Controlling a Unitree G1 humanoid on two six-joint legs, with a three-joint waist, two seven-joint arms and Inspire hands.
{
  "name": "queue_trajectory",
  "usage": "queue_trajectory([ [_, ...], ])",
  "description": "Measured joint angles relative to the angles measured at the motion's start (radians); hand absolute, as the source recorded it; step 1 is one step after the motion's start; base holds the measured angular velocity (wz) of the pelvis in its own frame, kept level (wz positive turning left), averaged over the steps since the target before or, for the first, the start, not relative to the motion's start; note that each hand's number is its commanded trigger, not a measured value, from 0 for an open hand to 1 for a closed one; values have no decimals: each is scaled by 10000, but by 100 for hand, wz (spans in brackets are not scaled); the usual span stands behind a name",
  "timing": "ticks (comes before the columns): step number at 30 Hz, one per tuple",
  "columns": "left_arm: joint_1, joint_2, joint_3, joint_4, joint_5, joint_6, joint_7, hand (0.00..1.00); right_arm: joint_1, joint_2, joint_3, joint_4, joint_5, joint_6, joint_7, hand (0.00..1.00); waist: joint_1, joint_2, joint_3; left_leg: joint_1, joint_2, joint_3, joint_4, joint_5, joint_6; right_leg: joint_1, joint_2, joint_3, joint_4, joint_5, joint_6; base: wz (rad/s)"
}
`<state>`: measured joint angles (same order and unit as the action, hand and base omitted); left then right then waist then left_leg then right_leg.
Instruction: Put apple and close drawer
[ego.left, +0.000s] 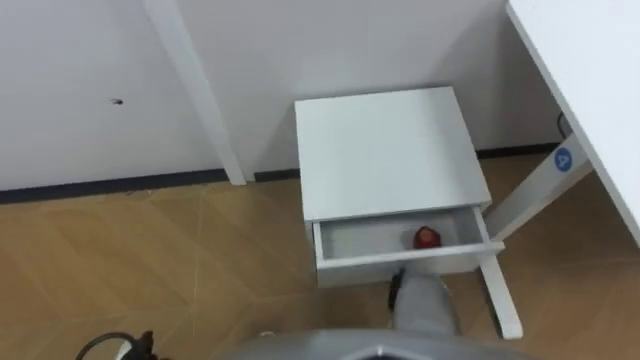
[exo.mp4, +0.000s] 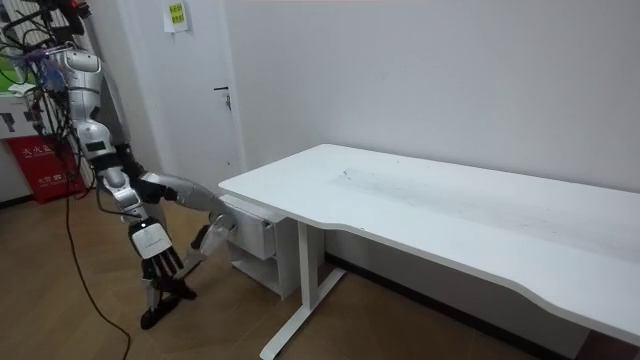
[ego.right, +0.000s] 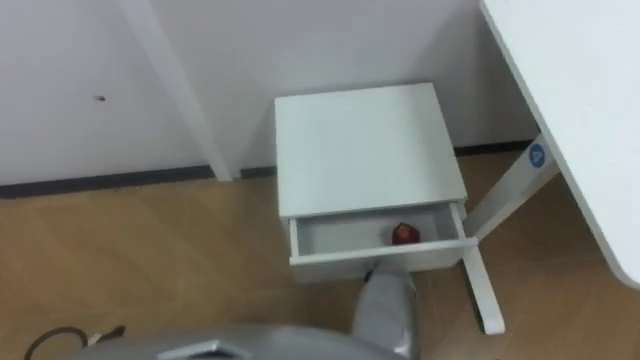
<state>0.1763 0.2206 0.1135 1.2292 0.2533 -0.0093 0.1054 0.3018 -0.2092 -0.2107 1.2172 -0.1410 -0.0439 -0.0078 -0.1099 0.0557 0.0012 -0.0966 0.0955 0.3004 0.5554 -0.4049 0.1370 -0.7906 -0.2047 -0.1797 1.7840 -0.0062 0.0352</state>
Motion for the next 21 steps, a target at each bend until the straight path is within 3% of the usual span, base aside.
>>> queue_trajectory([
  [2,-2,70,-186,49,-316,532,3,0,-64,115,445,571,401,-90,-20,0,-10,346,11,98,812,-144,-18,62,-100,-1450,523,-481,1719,-738,-45,-4],
  [4,7,85,-184,53,-326,724,-6,0,-89,213,734,706,595,-105,-49,0,-1,413,10,199,1061,-282,71,47,-110,-2147,696,-684,2051,-971,126,6],
  [5,-49,41,-216,62,-331,786,-12,0,-161,175,740,724,826,-152,-129,0,-10,292,54,-89,943,-178,773,-291,-134,-2568,620,-671,2351,-1239,368,9],
  [6,-112,-14,-226,66,-328,819,-14,0,-236,125,723,750,987,-201,-265,0,-18,169,91,-303,907,-128,1239,-574,-142,-2793,489,-637,2621,-1439,461,9],
  [7,-266,-194,-186,75,-313,958,-12,0,-365,-18,694,778,1198,-188,-535,0,-45,-39,147,-691,766,-63,2075,-1145,226,-3114,314,-634,3015,-1759,339,6],
  [8,-258,-381,-233,79,-531,1218,-15,0,-456,-98,688,668,1378,-201,-723,0,-57,22,71,-931,732,-73,2406,-1302,349,-3082,395,-829,3105,-1996,108,6],
  [10,-261,-422,-530,78,-1081,1471,-5,0,-525,-99,795,589,1541,-269,-816,0,0,298,-27,-753,832,-85,2018,-1102,191,-3042,583,-950,2946,-2050,47,-2],
  [11,-237,-347,-527,76,-1147,1487,11,0,-572,-49,960,580,1549,-292,-807,0,62,432,-4,-454,949,-74,1556,-882,143,-2992,655,-821,2632,-2046,41,-5],
  [14,-76,103,-543,31,-1176,1455,38,0,-780,46,1201,550,1547,-316,-766,0,55,354,22,106,1001,-27,705,-524,-1,-2207,589,-392,1441,-2010,83,1],
  [16,-74,102,-465,-53,-1131,1434,171,0,-874,-127,1134,569,1574,-317,-832,0,55,176,40,95,785,-14,709,-551,47,-1419,246,-170,769,-2007,79,0],
  [17,43,25,-473,-135,-1141,1328,220,0,-886,-226,1105,517,1675,-312,-931,0,89,183,3,36,657,-11,726,-572,85,-842,77,-115,226,-1986,50,0],
  [21,222,-16,-476,-416,-1379,1168,400,0,-831,-225,1095,320,1748,-264,-1036,0,69,75,2,-13,308,0,583,-578,96,1159,28,73,-2084,-1718,152,3],
])
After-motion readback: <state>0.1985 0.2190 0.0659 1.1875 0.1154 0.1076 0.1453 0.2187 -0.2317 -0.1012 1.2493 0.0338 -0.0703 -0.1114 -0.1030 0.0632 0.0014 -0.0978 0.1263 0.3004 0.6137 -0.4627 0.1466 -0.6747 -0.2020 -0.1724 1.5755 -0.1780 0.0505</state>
